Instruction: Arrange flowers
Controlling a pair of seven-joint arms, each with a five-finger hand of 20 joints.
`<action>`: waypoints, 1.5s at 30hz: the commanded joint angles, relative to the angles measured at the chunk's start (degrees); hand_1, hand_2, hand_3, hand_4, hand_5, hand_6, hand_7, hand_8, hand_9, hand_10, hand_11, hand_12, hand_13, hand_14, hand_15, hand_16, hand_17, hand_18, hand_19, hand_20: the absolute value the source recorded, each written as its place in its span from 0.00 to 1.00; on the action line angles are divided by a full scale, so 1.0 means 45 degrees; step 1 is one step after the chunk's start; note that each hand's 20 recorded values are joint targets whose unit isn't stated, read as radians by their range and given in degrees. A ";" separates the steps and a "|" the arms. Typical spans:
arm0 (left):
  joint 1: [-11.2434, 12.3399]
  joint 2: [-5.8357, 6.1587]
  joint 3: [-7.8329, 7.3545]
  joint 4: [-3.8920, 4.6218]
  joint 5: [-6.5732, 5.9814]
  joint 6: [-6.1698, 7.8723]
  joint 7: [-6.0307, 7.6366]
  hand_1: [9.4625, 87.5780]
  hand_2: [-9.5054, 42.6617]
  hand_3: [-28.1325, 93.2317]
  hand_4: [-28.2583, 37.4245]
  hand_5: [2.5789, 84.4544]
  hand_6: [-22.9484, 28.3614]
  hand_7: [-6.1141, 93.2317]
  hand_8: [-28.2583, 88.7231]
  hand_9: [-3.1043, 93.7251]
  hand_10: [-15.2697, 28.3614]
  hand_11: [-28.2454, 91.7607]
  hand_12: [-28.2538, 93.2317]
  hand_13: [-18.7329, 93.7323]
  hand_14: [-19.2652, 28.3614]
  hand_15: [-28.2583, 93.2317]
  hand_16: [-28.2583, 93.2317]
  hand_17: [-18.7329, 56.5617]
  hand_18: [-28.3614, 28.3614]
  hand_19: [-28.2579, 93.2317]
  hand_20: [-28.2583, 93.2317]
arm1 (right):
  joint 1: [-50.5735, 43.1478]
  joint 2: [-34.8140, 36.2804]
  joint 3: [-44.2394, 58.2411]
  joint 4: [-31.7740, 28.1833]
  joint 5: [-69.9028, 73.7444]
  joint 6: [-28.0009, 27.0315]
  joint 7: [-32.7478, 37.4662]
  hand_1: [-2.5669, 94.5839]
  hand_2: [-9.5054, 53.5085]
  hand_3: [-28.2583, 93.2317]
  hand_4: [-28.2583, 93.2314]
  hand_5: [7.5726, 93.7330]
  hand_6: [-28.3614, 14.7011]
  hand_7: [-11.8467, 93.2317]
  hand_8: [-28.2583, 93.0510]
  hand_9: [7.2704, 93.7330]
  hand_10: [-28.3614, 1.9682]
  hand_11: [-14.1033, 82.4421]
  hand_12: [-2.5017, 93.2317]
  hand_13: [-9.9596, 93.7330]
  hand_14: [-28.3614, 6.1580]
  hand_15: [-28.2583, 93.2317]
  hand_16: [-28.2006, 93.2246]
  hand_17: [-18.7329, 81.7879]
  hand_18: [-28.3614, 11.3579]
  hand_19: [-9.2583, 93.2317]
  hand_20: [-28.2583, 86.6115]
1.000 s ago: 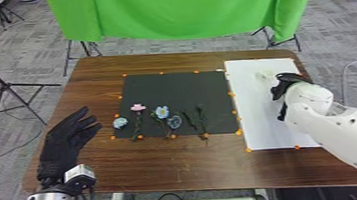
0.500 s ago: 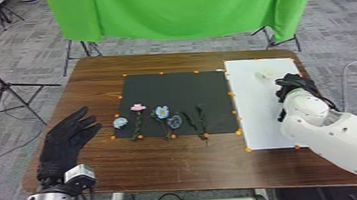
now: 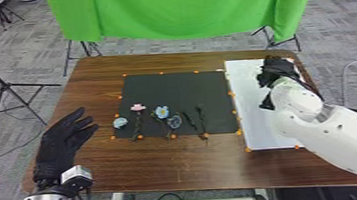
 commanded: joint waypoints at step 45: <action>-0.0465 -0.0324 -0.0114 0.0129 0.0188 -0.0396 -0.0809 0.20 0.26 0.92 0.14 0.50 0.68 0.22 0.16 0.45 0.81 0.47 0.31 0.45 0.98 0.68 0.15 0.17 0.93 0.76 0.19 | 0.0234 -0.4799 -0.2022 0.0395 -0.1627 -0.3053 -0.0204 0.46 0.00 0.94 0.00 0.72 0.63 0.32 0.17 0.85 0.59 0.53 0.33 0.85 0.62 0.94 0.36 0.50 0.14 1.00 0.41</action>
